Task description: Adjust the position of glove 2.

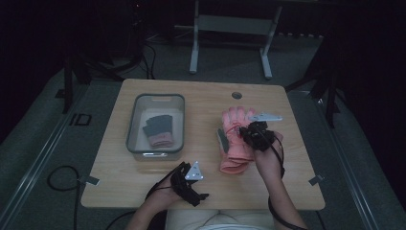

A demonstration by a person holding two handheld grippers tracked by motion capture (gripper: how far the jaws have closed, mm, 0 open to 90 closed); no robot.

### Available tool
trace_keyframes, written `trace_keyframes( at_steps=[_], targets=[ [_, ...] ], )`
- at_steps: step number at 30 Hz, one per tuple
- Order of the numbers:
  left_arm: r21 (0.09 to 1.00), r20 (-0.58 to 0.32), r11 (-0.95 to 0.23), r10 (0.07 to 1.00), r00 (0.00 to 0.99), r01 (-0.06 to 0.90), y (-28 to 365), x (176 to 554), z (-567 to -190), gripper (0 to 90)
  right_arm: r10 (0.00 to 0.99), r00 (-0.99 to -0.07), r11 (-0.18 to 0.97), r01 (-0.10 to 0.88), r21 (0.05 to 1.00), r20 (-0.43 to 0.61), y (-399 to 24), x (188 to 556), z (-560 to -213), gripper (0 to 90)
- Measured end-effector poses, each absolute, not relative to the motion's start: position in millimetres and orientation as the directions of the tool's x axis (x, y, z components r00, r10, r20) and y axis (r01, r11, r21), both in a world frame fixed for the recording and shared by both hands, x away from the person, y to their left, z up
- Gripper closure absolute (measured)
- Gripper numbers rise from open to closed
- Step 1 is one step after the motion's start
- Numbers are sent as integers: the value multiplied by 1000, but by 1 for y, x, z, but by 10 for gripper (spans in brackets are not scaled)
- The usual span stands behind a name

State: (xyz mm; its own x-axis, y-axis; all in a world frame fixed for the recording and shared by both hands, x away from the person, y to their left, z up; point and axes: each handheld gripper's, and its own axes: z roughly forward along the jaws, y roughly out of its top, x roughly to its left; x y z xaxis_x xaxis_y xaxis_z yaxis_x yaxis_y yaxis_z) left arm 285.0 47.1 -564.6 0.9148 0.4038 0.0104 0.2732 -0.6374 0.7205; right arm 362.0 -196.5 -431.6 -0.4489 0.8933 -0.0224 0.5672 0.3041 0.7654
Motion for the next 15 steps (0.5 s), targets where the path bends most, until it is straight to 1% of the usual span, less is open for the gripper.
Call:
trace_keyframes(
  at_steps=[3, 10, 15],
  targets=[
    [722, 8, -636, 403, 915, 274, 47, 285, -565, 33, 897, -439, 325, 580, 747, -49, -190, 365, -441, 872],
    [720, 9, -638, 401, 916, 273, 47, 285, -564, 33, 903, -428, 334, 639, 693, -40, -184, 377, -473, 872],
    [718, 10, -640, 401, 916, 273, 47, 285, -565, 33, 900, -434, 347, 649, 677, -45, -182, 381, -484, 870]
  ],
)
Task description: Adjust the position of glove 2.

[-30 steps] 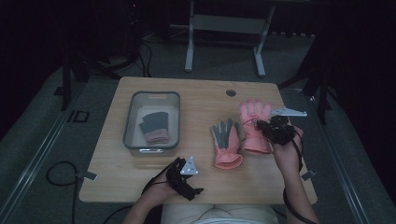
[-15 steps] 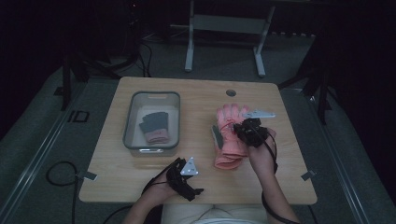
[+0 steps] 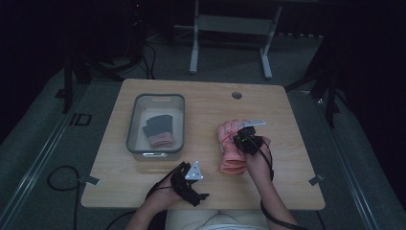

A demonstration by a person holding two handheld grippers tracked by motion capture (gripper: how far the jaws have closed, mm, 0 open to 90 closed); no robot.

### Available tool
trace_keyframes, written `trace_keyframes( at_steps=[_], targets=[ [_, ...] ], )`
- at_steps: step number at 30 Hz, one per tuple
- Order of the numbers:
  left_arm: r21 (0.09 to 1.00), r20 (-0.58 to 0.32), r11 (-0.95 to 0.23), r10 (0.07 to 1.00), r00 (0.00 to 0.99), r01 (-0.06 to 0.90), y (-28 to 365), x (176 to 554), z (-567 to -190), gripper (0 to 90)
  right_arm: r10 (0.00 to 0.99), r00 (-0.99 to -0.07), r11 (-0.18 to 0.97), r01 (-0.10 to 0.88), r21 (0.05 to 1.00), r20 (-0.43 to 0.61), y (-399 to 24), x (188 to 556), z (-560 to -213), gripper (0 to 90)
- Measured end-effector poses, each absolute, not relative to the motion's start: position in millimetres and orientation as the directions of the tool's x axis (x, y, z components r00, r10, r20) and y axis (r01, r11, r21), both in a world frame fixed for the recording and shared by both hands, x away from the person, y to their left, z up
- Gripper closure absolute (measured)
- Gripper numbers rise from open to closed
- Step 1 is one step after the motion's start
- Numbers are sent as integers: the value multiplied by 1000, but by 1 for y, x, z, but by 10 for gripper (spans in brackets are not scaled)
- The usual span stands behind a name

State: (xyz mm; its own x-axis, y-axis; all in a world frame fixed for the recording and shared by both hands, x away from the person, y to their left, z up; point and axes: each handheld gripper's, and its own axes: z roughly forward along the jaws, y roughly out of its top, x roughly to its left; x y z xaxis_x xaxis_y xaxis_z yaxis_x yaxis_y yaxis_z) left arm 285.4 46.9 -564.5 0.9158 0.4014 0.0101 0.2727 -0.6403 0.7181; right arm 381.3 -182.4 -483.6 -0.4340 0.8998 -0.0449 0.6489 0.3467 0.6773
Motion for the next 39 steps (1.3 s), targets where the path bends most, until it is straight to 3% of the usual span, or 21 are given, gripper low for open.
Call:
trace_keyframes(
  at_steps=[12, 22, 31, 33, 34, 39],
  targets=[
    [724, 2, -630, 407, 913, 279, 47, 286, -564, 33, 877, -480, 352, 661, 663, 13, -185, 380, -489, 836],
    [726, -5, -627, 406, 914, 282, 48, 286, -563, 33, 866, -500, 345, 621, 704, 18, -183, 377, -472, 630],
    [730, -10, -621, 408, 913, 286, 49, 287, -562, 33, 847, -530, 326, 575, 751, 38, -200, 370, -454, 363],
    [730, -10, -621, 408, 913, 286, 49, 287, -562, 33, 848, -528, 314, 569, 760, 44, -204, 369, -453, 363],
    [736, -21, -614, 402, 915, 286, 47, 286, -561, 33, 844, -534, 302, 562, 770, 59, -211, 367, -450, 276],
    [765, -51, -573, 402, 914, 294, 47, 285, -553, 33, 818, -570, 297, 532, 793, 76, -221, 364, -442, 164]
  ],
)
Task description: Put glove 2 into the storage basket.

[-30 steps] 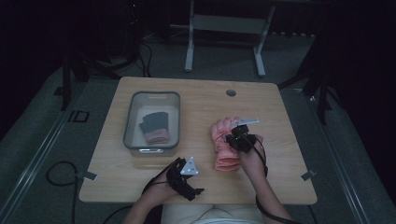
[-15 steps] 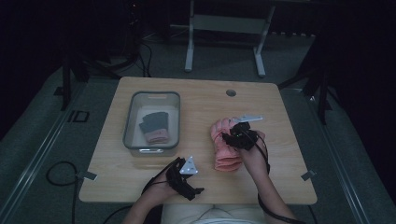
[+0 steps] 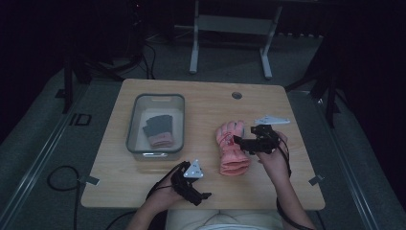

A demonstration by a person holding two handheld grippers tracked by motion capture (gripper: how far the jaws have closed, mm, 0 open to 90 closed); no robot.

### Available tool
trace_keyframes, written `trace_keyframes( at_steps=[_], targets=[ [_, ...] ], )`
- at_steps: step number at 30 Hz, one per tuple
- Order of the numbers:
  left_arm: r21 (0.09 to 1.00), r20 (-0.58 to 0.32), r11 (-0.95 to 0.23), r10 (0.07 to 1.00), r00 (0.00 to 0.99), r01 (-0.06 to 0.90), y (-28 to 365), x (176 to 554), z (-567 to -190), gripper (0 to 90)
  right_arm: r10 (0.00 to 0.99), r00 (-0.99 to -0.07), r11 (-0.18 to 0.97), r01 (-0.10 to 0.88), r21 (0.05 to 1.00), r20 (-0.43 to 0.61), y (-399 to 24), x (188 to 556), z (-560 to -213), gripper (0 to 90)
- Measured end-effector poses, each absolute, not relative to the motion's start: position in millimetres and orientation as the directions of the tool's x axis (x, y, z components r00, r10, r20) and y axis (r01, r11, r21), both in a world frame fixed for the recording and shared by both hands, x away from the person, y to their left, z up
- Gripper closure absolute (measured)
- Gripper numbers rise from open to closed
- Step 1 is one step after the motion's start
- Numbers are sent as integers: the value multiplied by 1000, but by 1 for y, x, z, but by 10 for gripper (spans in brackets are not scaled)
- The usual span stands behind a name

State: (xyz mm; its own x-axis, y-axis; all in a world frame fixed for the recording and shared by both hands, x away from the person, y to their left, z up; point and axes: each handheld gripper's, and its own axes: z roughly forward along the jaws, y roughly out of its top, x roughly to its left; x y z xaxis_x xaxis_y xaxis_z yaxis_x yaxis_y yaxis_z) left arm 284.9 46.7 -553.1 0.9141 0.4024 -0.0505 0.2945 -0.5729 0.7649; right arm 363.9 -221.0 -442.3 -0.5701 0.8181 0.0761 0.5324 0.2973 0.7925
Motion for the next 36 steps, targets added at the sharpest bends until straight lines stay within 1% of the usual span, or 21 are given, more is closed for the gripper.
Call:
trace_keyframes(
  at_steps=[2, 4, 6, 7, 10, 13, 16, 18, 19, 20, 21, 22, 23, 24, 25, 26, 29, 30, 32, 34, 36],
  targets=[
    [776, -56, -555, 414, 908, 301, 47, 285, -549, 33, 809, -582, 296, 526, 797, 83, -225, 362, -439, 162],
    [782, -76, -535, 427, 901, 320, 46, 284, -544, 34, 803, -594, 319, 498, 806, 50, -230, 360, -436, 143],
    [792, -87, -514, 440, 894, 330, 45, 283, -538, 33, 790, -612, 316, 466, 826, 43, -236, 360, -433, 140],
    [792, -79, -513, 450, 890, 330, 44, 282, -535, 34, 786, -618, 331, 453, 828, 24, -239, 360, -432, 140],
    [807, -56, -498, 470, 881, 317, 42, 279, -524, 34, 767, -636, 401, 377, 835, -81, -245, 355, -430, 138],
    [832, -64, -456, 488, 871, 317, 40, 280, -511, 35, 756, -652, 382, 372, 846, -55, -252, 356, -429, 130],
    [841, -55, -437, 519, 853, 320, 37, 286, -497, 35, 777, -629, 366, 401, 840, -38, -258, 360, -429, 120],
    [841, -55, -437, 519, 853, 320, 37, 286, -497, 36, 782, -623, 354, 409, 841, -26, -258, 361, -429, 120],
    [843, -38, -429, 556, 831, 325, 33, 297, -486, 41, 770, -638, 326, 426, 844, 25, -256, 363, -430, 99],
    [844, -38, -424, 565, 824, 329, 32, 299, -483, 41, 768, -640, 337, 430, 838, 19, -254, 363, -431, 101],
    [844, -38, -424, 565, 824, 329, 32, 299, -483, 45, 770, -638, 343, 430, 835, 12, -251, 364, -432, 156],
    [849, -49, -397, 600, 798, 350, 29, 309, -476, 46, 768, -641, 349, 441, 827, 18, -250, 365, -433, 262],
    [850, -62, -378, 620, 782, 367, 29, 314, -474, 58, 767, -640, 354, 472, 807, 38, -248, 369, -435, 452],
    [849, -73, -366, 633, 770, 381, 28, 318, -472, 65, 774, -632, 357, 488, 797, 41, -247, 371, -437, 566],
    [848, -67, -357, 661, 748, 391, 26, 325, -469, 77, 778, -626, 353, 499, 792, 47, -245, 374, -439, 609],
    [848, -52, -357, 679, 732, 391, 24, 330, -467, 100, 780, -624, 359, 516, 777, 54, -242, 378, -442, 679],
    [844, -93, -325, 697, 711, 428, 19, 349, -463, 112, 788, -613, 366, 539, 758, 56, -230, 389, -450, 649],
    [841, -105, -317, 700, 707, 439, 17, 353, -463, 111, 793, -608, 374, 536, 757, 39, -226, 391, -452, 634],
    [814, -144, -312, 709, 690, 490, 10, 368, -466, 111, 794, -607, 385, 540, 748, 29, -220, 396, -457, 603],
    [810, -156, -303, 715, 682, 503, 8, 372, -468, 115, 802, -597, 393, 548, 738, 16, -217, 399, -462, 547],
    [770, -160, -320, 741, 652, 552, -4, 386, -479, 118, 803, -596, 398, 573, 717, 30, -217, 402, -470, 481]
  ],
)
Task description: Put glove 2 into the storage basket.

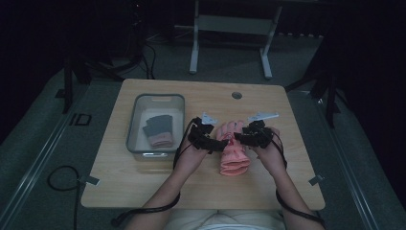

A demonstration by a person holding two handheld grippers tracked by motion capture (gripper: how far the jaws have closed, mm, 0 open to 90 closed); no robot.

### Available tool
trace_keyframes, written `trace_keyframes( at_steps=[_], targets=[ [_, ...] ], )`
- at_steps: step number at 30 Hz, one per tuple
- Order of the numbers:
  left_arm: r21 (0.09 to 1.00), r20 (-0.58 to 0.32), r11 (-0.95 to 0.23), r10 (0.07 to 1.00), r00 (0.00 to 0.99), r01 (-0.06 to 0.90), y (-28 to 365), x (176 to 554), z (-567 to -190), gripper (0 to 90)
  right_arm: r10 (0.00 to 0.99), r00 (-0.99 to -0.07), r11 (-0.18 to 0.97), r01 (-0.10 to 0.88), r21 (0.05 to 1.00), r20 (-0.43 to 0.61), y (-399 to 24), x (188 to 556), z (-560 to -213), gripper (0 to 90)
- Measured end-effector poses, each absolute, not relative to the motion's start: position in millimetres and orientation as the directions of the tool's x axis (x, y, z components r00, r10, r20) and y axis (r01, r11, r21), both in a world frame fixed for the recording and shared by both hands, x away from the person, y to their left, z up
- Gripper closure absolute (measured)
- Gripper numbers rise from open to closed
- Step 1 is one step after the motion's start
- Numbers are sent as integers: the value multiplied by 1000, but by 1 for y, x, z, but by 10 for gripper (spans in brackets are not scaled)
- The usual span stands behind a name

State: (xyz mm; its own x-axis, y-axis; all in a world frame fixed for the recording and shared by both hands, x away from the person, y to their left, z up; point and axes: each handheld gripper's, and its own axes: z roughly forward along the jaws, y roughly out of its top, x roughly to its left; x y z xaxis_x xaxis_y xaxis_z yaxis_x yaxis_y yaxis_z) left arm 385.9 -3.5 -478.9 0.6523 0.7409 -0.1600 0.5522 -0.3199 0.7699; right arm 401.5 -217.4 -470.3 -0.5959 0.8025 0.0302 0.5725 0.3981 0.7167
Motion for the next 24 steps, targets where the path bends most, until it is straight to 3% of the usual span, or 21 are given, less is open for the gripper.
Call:
trace_keyframes(
  at_steps=[3, 6, 12, 16, 18, 24],
  targets=[
    [718, -155, -353, 760, 631, 601, -15, 396, -492, 122, 813, -580, 396, 616, 681, 53, -223, 403, -485, 440],
    [655, -206, -366, 755, 623, 661, -23, 407, -506, 140, 804, -591, 419, 643, 641, 68, -230, 406, -499, 400],
    [580, -335, -328, 738, 585, 746, -25, 424, -534, 171, 778, -608, 426, 696, 578, 158, -237, 411, -510, 433],
    [557, -469, -297, 658, 589, 776, -20, 430, -544, 411, 773, -603, 415, 714, 563, 195, -235, 413, -516, 520],
    [555, -474, -297, 655, 589, 777, -20, 430, -544, 440, 774, -600, 411, 717, 563, 199, -235, 413, -517, 536],
    [574, -449, -320, 647, 617, 753, -21, 426, -536, 694, 789, -582, 385, 717, 581, 196, -233, 408, -517, 637]
  ],
)
